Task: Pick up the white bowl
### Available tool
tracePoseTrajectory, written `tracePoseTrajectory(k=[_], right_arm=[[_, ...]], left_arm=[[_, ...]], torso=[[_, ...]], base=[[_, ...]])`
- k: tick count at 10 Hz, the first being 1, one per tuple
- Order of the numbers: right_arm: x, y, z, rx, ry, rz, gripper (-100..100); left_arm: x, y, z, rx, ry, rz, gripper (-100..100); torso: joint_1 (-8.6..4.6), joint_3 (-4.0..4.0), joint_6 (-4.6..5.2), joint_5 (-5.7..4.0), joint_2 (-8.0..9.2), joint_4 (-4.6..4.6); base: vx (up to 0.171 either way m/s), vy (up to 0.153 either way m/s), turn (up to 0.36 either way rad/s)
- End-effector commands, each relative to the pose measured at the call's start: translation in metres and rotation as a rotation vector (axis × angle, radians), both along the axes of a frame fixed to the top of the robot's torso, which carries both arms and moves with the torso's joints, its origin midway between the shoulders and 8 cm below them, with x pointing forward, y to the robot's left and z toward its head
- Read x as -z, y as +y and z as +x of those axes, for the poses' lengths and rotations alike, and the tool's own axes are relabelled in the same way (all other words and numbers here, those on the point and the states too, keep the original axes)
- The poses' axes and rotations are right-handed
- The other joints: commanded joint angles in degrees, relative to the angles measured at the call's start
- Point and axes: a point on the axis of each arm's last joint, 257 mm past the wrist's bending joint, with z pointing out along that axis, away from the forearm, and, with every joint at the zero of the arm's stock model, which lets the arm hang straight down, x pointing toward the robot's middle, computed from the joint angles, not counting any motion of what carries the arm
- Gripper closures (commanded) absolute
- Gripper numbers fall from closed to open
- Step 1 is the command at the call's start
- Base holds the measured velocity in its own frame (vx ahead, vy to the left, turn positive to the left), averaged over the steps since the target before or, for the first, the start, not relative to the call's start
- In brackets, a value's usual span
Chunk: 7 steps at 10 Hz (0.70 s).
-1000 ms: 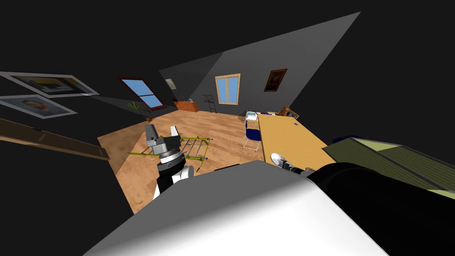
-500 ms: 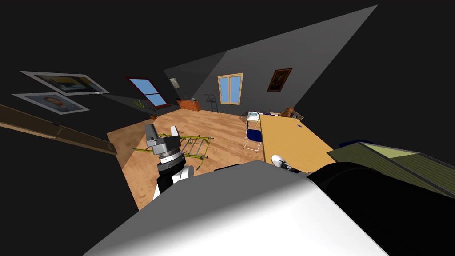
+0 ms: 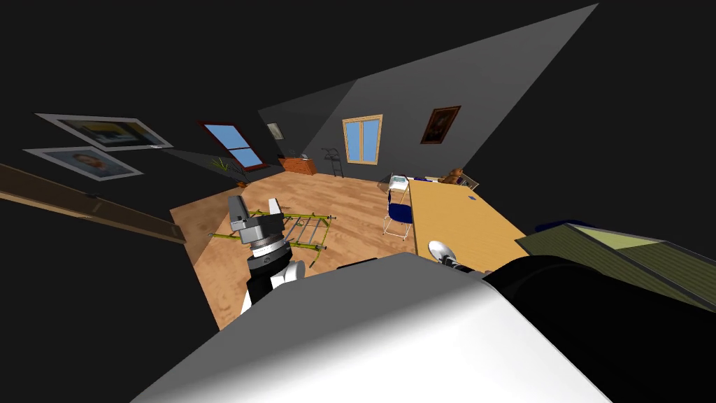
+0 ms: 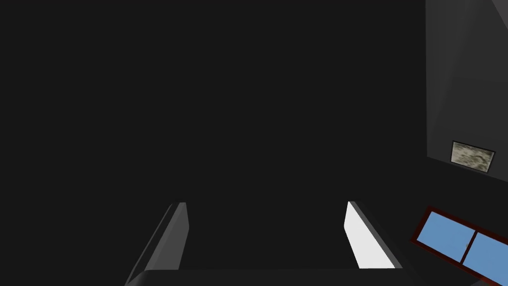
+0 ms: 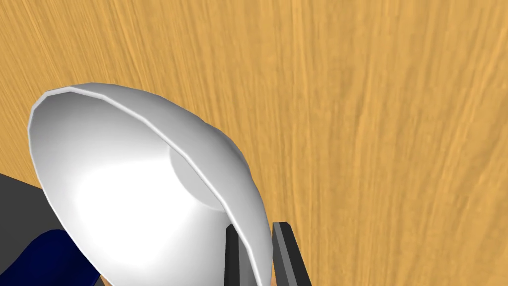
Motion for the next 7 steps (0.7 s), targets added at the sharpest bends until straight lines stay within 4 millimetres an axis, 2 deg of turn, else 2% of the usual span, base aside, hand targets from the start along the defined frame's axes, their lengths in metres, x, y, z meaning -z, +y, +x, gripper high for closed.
tracePoseTrajectory(k=[1,2,3,5,6,7], right_arm=[[0.000,0.000,0.000,0.000,0.000,0.000,100],[0.000,0.000,0.000,0.000,0.001,0.000,0],[-0.009,-0.002,0.002,-0.015,-0.001,0.000,100],[-0.017,-0.005,0.004,-0.031,-0.001,-0.001,100],[-0.015,-0.005,0.002,-0.026,0.000,-0.002,100],[-0.016,-0.005,0.002,-0.026,-0.001,-0.001,0]], left_arm=[[0.000,0.000,0.000,0.000,0.000,0.000,0],[0.000,0.000,0.000,0.000,0.000,0.000,0],[0.000,0.000,0.000,0.000,0.000,0.000,0],[0.000,0.000,0.000,0.000,0.000,0.000,0],[0.000,0.000,0.000,0.000,0.000,0.000,0],[0.000,0.000,0.000,0.000,0.000,0.000,0]], torso=[[0.00,0.00,0.00,0.00,0.00,0.00],[0.01,0.01,0.01,0.01,0.02,0.01],[0.02,0.02,0.01,0.02,0.02,0.01],[0.30,0.03,0.06,0.09,0.05,0.01],[0.32,0.02,0.03,0.11,0.03,0.01],[0.21,0.01,0.00,0.08,0.01,0.00]], base=[[0.000,0.000,0.000],[0.000,0.000,0.000],[0.014,0.037,-0.147],[0.013,0.064,-0.108],[0.006,0.026,-0.020],[0.000,0.006,0.002]])
